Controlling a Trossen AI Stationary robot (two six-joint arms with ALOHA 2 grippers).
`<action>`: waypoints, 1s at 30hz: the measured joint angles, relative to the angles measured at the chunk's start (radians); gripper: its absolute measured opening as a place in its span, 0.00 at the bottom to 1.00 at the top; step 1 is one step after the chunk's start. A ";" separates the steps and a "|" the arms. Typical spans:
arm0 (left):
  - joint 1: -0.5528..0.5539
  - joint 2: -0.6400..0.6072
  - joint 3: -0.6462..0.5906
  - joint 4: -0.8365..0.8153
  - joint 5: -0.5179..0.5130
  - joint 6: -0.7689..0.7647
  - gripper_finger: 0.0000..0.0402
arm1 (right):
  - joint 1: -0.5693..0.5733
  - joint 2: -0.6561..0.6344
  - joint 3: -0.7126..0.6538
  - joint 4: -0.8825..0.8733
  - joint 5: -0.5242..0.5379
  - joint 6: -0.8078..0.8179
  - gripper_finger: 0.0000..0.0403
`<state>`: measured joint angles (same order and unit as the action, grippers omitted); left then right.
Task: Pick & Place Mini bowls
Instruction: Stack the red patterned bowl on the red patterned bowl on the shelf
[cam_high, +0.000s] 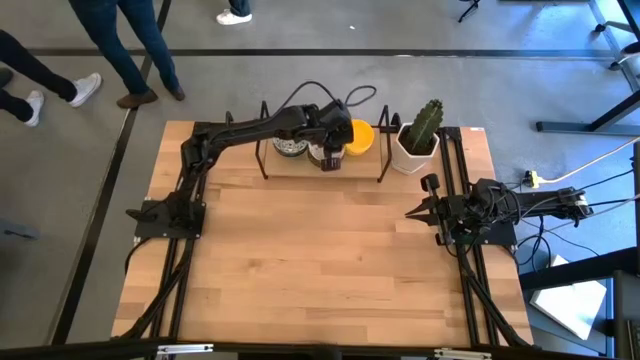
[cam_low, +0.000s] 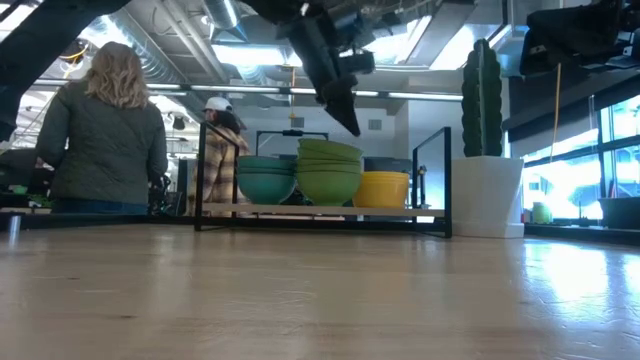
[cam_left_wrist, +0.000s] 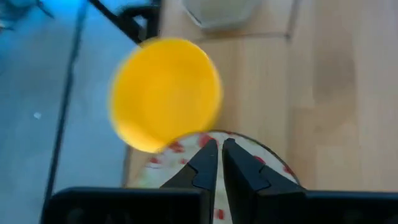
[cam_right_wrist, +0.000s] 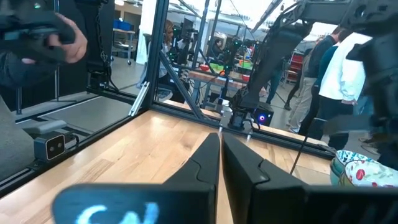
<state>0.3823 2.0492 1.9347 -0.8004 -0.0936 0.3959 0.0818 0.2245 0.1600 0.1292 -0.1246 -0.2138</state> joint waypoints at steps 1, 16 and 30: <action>0.007 -0.008 0.000 0.011 -0.011 -0.002 0.05 | 0.000 0.000 0.000 0.000 0.000 0.000 0.05; 0.105 -0.005 -0.106 0.064 -0.065 -0.097 0.01 | 0.000 0.000 0.000 0.000 0.000 0.003 0.05; 0.094 -0.047 -0.180 0.151 -0.078 -0.084 0.01 | 0.000 0.000 0.000 0.000 0.000 0.000 0.05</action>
<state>0.4759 2.0023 1.7542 -0.6491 -0.1718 0.3124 0.0818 0.2245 0.1600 0.1295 -0.1246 -0.2135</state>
